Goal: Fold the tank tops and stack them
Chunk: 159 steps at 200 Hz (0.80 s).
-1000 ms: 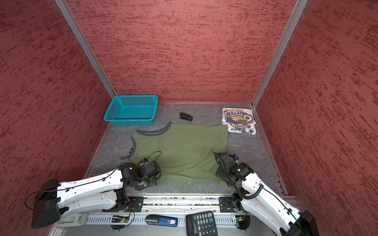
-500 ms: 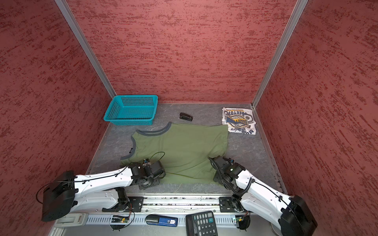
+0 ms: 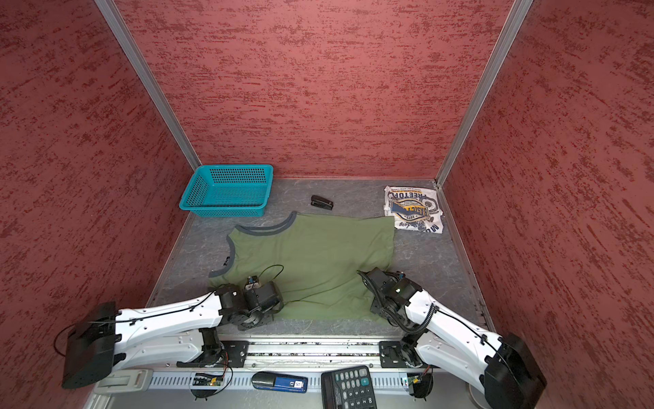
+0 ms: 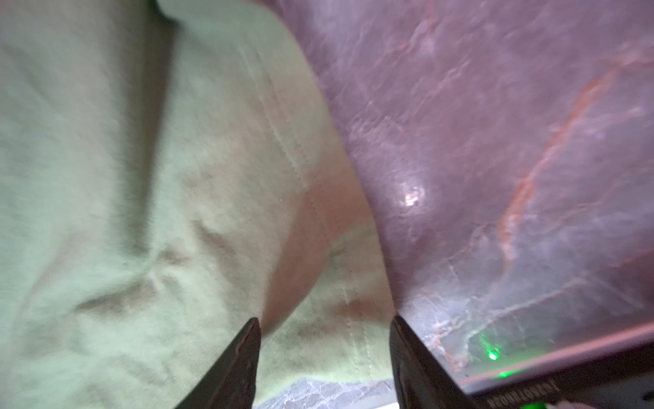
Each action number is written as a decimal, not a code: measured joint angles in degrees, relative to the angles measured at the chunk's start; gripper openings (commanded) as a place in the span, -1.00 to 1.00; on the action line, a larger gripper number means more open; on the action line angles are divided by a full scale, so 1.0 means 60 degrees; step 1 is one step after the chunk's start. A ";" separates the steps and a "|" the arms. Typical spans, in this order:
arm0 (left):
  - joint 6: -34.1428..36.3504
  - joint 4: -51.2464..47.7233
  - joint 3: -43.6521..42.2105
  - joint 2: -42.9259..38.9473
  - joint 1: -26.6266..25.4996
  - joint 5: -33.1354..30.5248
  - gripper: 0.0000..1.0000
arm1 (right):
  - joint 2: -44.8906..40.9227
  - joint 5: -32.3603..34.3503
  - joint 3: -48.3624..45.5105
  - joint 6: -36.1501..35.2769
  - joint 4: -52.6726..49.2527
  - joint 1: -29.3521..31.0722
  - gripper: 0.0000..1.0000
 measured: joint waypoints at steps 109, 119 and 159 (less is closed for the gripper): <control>0.0168 -0.1162 0.0907 -0.1402 -0.0215 -0.0565 0.23 | 0.0113 -0.0335 0.0787 0.0022 0.0659 0.0976 0.49; 0.0645 -0.0754 0.0882 -0.1421 0.0517 -0.0404 0.28 | 0.0270 -0.0463 0.0750 0.0076 0.0973 0.1111 0.53; 0.2382 0.1162 0.0776 -0.0412 0.3173 0.0426 0.34 | 0.0386 -0.0707 -0.0113 0.0488 0.2073 0.1188 0.54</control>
